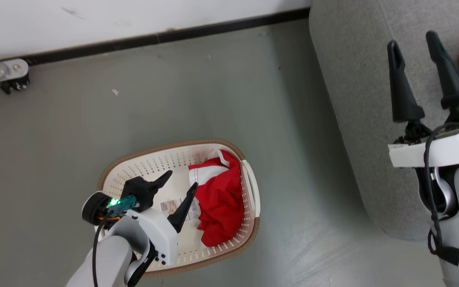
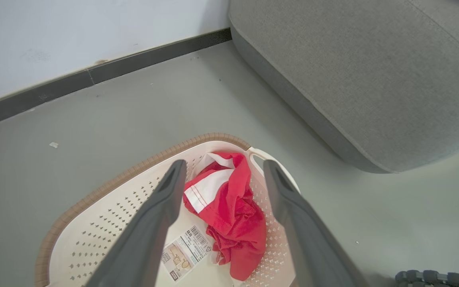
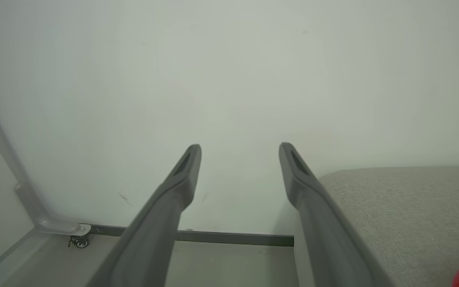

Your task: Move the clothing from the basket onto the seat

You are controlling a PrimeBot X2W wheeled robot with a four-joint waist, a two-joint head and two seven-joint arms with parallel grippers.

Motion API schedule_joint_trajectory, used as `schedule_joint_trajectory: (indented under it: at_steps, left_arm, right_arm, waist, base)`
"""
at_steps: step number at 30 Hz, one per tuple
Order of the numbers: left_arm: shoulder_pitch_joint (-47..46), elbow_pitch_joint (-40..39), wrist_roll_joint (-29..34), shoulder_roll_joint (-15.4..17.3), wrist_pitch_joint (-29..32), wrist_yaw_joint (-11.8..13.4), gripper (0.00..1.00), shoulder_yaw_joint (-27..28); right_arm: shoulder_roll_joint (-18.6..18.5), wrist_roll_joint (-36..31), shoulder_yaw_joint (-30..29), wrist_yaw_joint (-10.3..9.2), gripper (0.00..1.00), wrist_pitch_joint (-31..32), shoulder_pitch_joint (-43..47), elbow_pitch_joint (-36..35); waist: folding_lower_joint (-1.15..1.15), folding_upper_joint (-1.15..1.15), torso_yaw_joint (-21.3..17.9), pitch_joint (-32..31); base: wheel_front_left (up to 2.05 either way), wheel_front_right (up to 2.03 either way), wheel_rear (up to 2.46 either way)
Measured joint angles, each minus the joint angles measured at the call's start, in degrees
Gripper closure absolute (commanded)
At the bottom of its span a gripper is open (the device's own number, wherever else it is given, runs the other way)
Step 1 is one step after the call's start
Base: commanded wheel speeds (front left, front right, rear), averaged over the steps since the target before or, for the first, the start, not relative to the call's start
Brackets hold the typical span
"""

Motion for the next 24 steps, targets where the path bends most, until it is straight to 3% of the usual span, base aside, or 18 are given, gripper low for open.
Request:
schedule_joint_trajectory:
  at_steps: [24]
  left_arm:
    - [-14.41,8.66,3.05,1.07,7.04,0.00,0.00,-10.42]
  right_arm:
    - [1.23,0.96,1.27,0.00,0.00,-0.27,-9.61,-1.21]
  waist:
    - [0.00,0.00,-3.21,13.50]
  base:
    - [0.00,0.00,0.00]
